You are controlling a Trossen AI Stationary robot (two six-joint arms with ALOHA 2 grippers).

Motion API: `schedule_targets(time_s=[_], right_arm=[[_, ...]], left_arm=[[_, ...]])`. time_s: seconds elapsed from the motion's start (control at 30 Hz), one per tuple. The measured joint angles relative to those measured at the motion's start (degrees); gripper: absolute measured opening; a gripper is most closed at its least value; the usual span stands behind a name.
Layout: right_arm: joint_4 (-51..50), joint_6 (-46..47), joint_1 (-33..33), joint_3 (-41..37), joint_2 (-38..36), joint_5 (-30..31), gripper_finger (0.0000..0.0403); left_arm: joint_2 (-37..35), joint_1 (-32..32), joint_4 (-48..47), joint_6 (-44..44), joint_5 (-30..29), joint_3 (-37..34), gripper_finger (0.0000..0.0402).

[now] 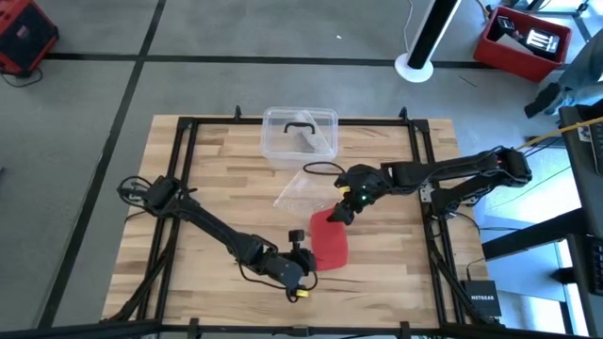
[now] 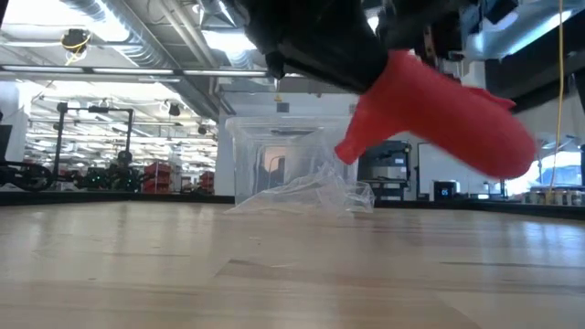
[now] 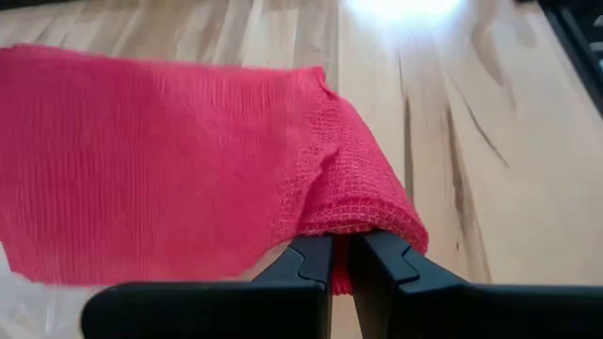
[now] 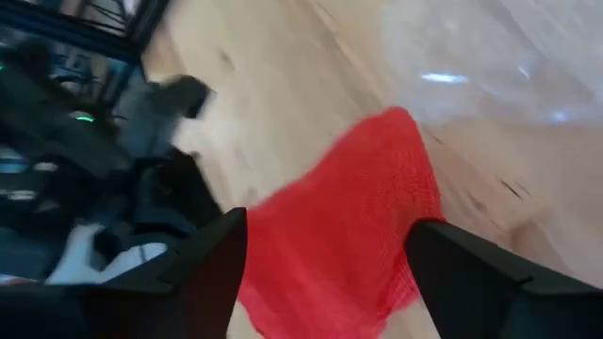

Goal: Roll bandage
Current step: Roll the red bandage

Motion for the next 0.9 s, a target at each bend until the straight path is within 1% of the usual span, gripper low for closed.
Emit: schedule_targets(time_s=[0.07,0.13,0.2,0.23,0.3,0.37,0.43,0.53,0.6,0.67,0.9], right_arm=[[1.8,0.7,0.0,1.8,-0.1,1.5,0.028],[3.6,0.7,0.0,3.3,-0.1,4.7,0.028],[3.3,0.0,0.0,3.9,-0.1,7.7,0.028],[2.7,0.1,0.0,4.0,0.1,8.2,0.028],[-0.8,0.2,-0.1,3.9,0.2,8.2,0.028],[-5.7,-1.7,-0.5,3.9,0.2,5.7,0.028],[-13.3,-6.5,-0.7,3.9,-0.3,3.4,0.028],[-23.9,-10.0,-0.7,4.2,-1.8,3.3,0.028],[-27.0,-11.3,-0.6,4.9,-3.9,5.0,0.028],[-26.8,-13.6,0.5,5.6,-7.1,6.2,0.028],[-22.2,-21.7,7.2,8.2,-19.8,12.6,0.028]], left_arm=[[0.0,0.0,2.4,1.6,0.1,0.0,0.0013],[0.0,0.0,4.1,2.9,0.4,0.0,0.0013],[0.0,0.1,4.7,3.4,0.4,0.0,0.0013],[0.0,0.1,4.7,3.5,0.4,0.0,0.0013],[0.0,0.1,4.6,3.7,0.4,0.0,0.0013],[0.0,-0.2,4.6,3.5,0.6,0.0,0.0013],[0.0,-0.6,4.5,3.5,1.5,0.0,0.0013],[-0.4,-1.3,4.5,3.1,2.8,0.2,0.0013],[-1.4,-1.7,4.1,4.2,3.0,1.0,0.0013],[-3.4,-1.7,4.2,6.9,2.5,1.8,0.0013],[-13.1,0.0,4.3,19.2,-4.3,3.9,0.0013]])
